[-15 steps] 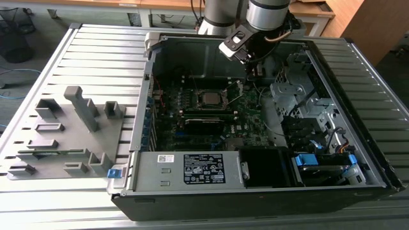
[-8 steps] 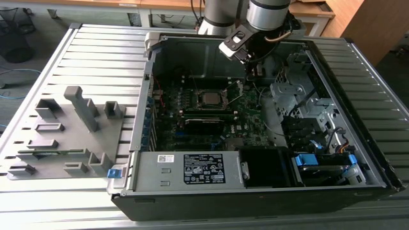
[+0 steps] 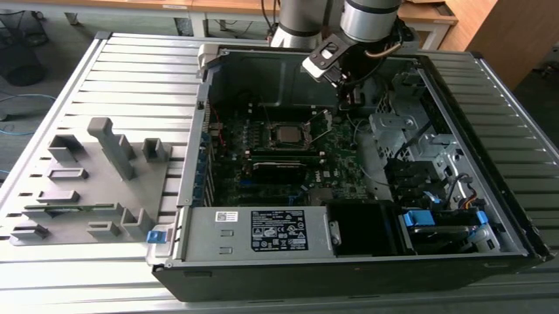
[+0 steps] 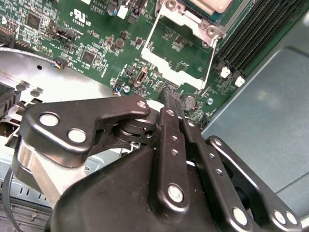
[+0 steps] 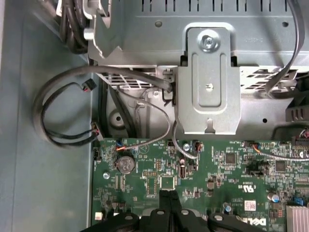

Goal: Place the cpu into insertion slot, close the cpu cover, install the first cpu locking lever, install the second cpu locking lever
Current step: 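Close the cpu cover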

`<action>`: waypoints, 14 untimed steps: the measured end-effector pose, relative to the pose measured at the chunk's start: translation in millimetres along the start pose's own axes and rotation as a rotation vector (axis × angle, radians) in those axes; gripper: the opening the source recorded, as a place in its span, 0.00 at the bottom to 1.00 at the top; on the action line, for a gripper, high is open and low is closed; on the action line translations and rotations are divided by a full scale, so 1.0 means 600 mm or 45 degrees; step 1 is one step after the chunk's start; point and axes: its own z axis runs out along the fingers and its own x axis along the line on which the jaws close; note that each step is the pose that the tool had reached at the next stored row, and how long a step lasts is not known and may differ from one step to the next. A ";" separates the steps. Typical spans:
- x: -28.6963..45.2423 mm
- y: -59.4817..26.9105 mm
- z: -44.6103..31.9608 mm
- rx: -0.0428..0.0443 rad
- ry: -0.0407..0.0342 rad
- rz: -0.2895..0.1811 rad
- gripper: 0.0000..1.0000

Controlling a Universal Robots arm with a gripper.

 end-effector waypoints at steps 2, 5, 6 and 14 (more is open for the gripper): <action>0.000 0.002 0.002 0.001 0.0001 0.000 0.11; 0.000 0.003 0.010 0.002 -0.0001 0.000 0.11; 0.000 0.003 0.011 0.002 0.0000 0.000 0.11; 0.000 0.002 0.014 0.002 0.0002 0.000 0.11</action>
